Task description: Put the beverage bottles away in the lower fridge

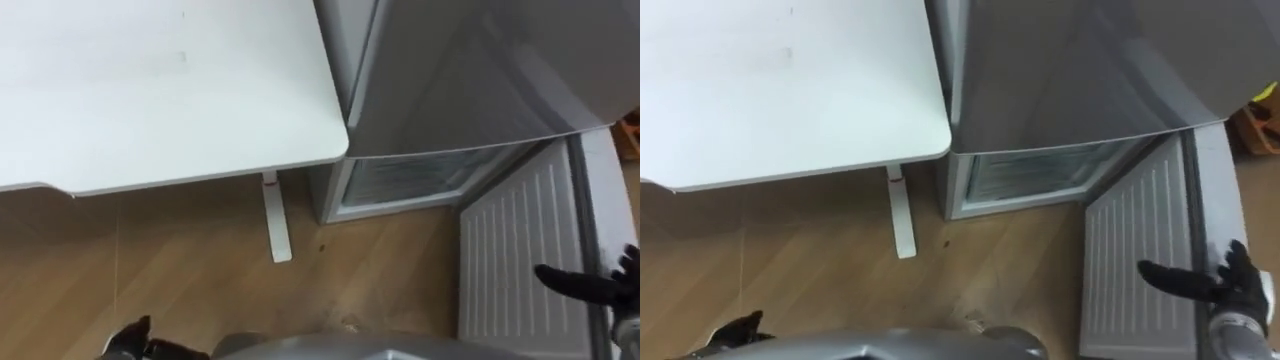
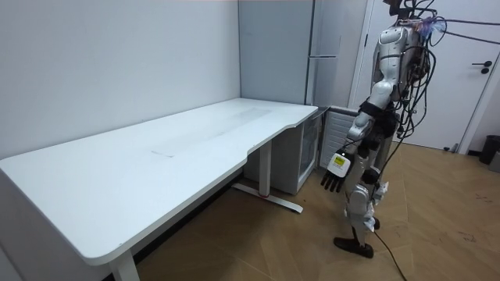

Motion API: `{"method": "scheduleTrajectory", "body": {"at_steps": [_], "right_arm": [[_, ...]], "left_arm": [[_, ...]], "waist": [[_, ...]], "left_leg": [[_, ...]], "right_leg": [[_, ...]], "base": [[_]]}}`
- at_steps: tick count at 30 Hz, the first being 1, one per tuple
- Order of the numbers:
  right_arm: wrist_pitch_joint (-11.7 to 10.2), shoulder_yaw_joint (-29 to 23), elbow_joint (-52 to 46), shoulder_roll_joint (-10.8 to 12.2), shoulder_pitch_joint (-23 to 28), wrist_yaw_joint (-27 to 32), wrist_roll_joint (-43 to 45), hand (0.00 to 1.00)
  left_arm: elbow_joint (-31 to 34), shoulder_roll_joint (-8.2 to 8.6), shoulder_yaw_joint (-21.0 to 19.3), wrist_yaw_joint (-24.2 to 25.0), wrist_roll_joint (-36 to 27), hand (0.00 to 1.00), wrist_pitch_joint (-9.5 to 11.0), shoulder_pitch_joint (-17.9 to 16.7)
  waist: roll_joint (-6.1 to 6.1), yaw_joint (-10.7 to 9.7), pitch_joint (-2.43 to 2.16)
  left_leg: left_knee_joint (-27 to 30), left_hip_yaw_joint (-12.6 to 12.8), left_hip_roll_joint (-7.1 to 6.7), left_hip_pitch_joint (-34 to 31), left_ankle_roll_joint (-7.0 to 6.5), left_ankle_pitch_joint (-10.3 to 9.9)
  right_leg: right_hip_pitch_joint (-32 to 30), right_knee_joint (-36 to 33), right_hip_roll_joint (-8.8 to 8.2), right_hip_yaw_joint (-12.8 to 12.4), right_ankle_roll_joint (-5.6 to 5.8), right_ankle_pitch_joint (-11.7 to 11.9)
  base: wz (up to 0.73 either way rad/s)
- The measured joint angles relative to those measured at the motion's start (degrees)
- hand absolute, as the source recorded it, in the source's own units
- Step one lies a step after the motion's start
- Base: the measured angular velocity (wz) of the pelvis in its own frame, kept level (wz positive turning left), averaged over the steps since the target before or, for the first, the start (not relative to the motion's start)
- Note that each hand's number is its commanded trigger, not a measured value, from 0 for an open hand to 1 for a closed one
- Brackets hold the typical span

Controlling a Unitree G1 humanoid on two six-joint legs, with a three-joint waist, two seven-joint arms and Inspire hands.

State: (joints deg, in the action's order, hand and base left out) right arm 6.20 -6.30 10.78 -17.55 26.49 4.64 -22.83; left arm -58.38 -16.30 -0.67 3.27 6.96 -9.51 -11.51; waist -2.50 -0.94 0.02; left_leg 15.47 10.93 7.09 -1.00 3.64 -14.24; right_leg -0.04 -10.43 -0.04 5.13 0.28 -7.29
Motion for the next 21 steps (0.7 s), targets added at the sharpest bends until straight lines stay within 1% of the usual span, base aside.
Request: {"method": "scheduleTrajectory", "body": {"at_steps": [1,2,3,5,6,7,8,9,10,11,12,14,15,16,17,18,19,20,21], "right_arm": [[-0.52,0.86,-0.64,0.10,0.02,-1.24,-1.29,0.00],[-1.47,2.44,-1.45,0.23,-0.03,-3.79,-4.28,0.00],[-1.76,3.20,-1.88,0.27,-0.22,-5.04,-5.61,0.00],[-1.81,6.16,-2.38,0.30,-3.35,-9.47,-12.31,0.00],[-1.10,8.47,-2.36,0.27,-5.45,-11.85,-15.51,0.00],[-0.81,9.68,-2.33,0.24,-6.39,-13.04,-15.96,0.00],[-0.15,12.89,-2.32,0.29,-8.05,-15.35,-17.32,0.00],[0.80,15.73,-2.36,0.28,-9.21,-17.69,-18.13,0.00],[1.41,16.99,-2.35,0.27,-9.78,-18.62,-18.63,0.00],[2.39,19.25,-2.35,0.26,-10.68,-20.31,-19.86,0.00],[2.74,20.05,-2.36,0.25,-11.11,-21.16,-20.15,0.00],[4.21,20.95,-2.79,0.19,-12.53,-23.45,-20.98,0.00],[4.45,20.94,-2.90,0.18,-12.89,-23.67,-21.41,0.00],[5.14,20.90,-2.87,0.01,-13.19,-23.68,-21.90,0.00],[5.62,20.84,-2.87,-0.12,-13.18,-24.24,-21.98,0.00],[6.08,20.79,-2.91,-0.12,-13.22,-24.63,-22.00,0.00],[6.32,20.75,-2.92,-0.13,-13.23,-24.76,-21.99,0.00],[6.50,20.72,-2.90,-0.22,-13.22,-24.78,-21.99,0.00],[6.51,20.71,-2.91,-0.24,-13.22,-24.79,-21.99,0.00]], "left_arm": [[0.01,0.12,0.05,-0.35,0.01,0.00,-0.18,-0.39],[0.06,0.25,0.48,-0.62,0.00,0.00,-0.48,-1.02],[0.19,0.35,0.78,-0.71,0.01,0.00,-0.62,-1.26],[1.19,1.21,1.64,-1.38,-0.06,0.00,-1.61,-2.54],[1.89,1.67,2.27,-1.45,-0.13,0.00,-1.94,-3.02],[2.17,1.87,2.54,-1.43,-0.14,0.00,-1.96,-3.18],[2.18,2.21,3.39,-1.36,-0.20,0.00,-1.99,-3.58],[2.46,2.41,3.91,-1.33,-0.22,0.00,-2.02,-3.72],[2.87,2.37,4.03,-1.33,-0.35,0.00,-2.02,-3.72],[3.41,2.08,4.16,-1.37,-0.72,0.00,-1.95,-3.98],[3.37,2.01,4.17,-1.38,-0.74,0.00,-1.99,-3.99],[3.35,2.18,4.16,-1.24,-0.83,0.00,-2.12,-3.99],[3.35,2.18,4.16,-1.16,-0.99,0.00,-2.15,-3.97],[3.35,2.06,4.13,-1.10,-1.52,0.00,-2.19,-3.97],[3.36,1.94,4.12,-1.08,-1.94,0.00,-2.32,-4.04],[3.32,1.95,4.13,-1.04,-2.59,0.00,-2.72,-4.01],[3.32,2.01,4.15,-1.02,-2.89,0.00,-2.84,-3.94],[3.33,2.23,4.18,-1.00,-2.99,0.00,-2.98,-3.62],[3.36,2.30,4.25,-1.01,-3.02,0.00,-2.99,-3.43]], "waist": [[0.11,-0.01,-0.01],[0.36,-0.02,-0.07],[0.60,-0.01,-0.06],[2.02,-0.01,-0.11],[2.62,0.05,-0.10],[2.61,0.14,-0.09],[3.12,0.41,-0.30],[3.59,1.07,-0.29],[3.67,1.31,-0.29],[3.49,1.85,-0.38],[3.25,2.01,-0.44],[1.82,3.31,-0.24],[1.76,3.34,-0.23],[0.50,3.36,-0.11],[-0.35,3.50,0.16],[-1.37,3.49,0.12],[-1.69,3.47,0.10],[-1.85,3.50,0.03],[-1.81,3.50,0.02]], "left_leg": [[0.00,-0.14,0.05,0.09,0.02,0.03],[0.00,-0.35,0.01,0.12,-0.01,0.07],[0.00,-0.56,-0.04,0.08,-0.05,0.09],[-0.10,-2.77,-0.95,-0.32,-0.43,0.38],[-0.41,-3.24,-1.20,-0.36,-0.60,1.04],[-0.83,-3.36,-1.35,-0.26,-0.70,1.40],[-1.53,-4.06,-1.74,-0.06,-0.72,1.90],[-2.06,-4.73,-2.08,0.13,-0.81,2.45],[-2.11,-5.10,-2.18,0.14,-0.81,2.52],[-2.07,-5.99,-2.45,0.20,-0.76,2.70],[-2.13,-6.41,-2.60,0.24,-0.75,2.82],[-2.25,-6.47,-2.82,0.36,-0.79,2.96],[-2.25,-6.48,-2.87,0.41,-0.79,2.96],[-2.28,-6.47,-2.98,0.47,-0.80,2.95],[-2.28,-6.45,-3.02,0.36,-0.80,2.93],[-2.24,-6.46,-3.04,0.20,-0.87,2.82],[-2.16,-6.49,-3.03,0.21,-0.92,2.64],[-1.77,-6.50,-2.96,0.13,-0.98,2.06],[-1.64,-6.49,-2.96,0.08,-1.04,1.88]], "right_leg": [[0.01,0.00,0.11,0.06,-0.05,0.13],[0.02,0.00,0.15,0.12,-0.10,0.16],[0.03,-0.01,0.14,0.24,-0.11,0.16],[0.12,0.24,-0.04,0.70,0.09,-0.14],[0.35,0.72,-0.14,1.02,0.20,-0.46],[0.32,0.73,-0.23,1.19,0.09,-0.50],[0.49,0.71,-0.48,1.82,-0.08,-0.59],[0.79,0.77,-0.82,2.74,-0.10,-0.73],[0.95,0.75,-0.93,3.12,-0.08,-0.92],[1.17,0.68,-1.15,3.94,-0.06,-1.34],[1.21,0.63,-1.31,4.46,-0.04,-1.53],[1.64,0.76,-1.56,4.94,0.04,-1.68],[1.90,0.86,-1.64,5.14,0.09,-1.71],[2.17,1.03,-1.72,5.32,0.24,-1.83],[2.39,1.46,-1.73,5.46,0.26,-1.83],[2.73,1.81,-1.72,5.62,0.26,-1.83],[2.85,1.83,-1.71,5.72,0.28,-1.85],[2.97,1.83,-1.65,5.76,0.38,-1.91],[3.00,1.82,-1.65,5.73,0.42,-1.93]], "base": [[-0.17],[-0.05],[0.05],[0.21],[0.24],[0.26],[0.30],[0.35],[0.40],[0.34],[0.33],[0.17],[0.12],[0.12],[0.11],[0.07],[0.05],[0.00],[0.00]]}}
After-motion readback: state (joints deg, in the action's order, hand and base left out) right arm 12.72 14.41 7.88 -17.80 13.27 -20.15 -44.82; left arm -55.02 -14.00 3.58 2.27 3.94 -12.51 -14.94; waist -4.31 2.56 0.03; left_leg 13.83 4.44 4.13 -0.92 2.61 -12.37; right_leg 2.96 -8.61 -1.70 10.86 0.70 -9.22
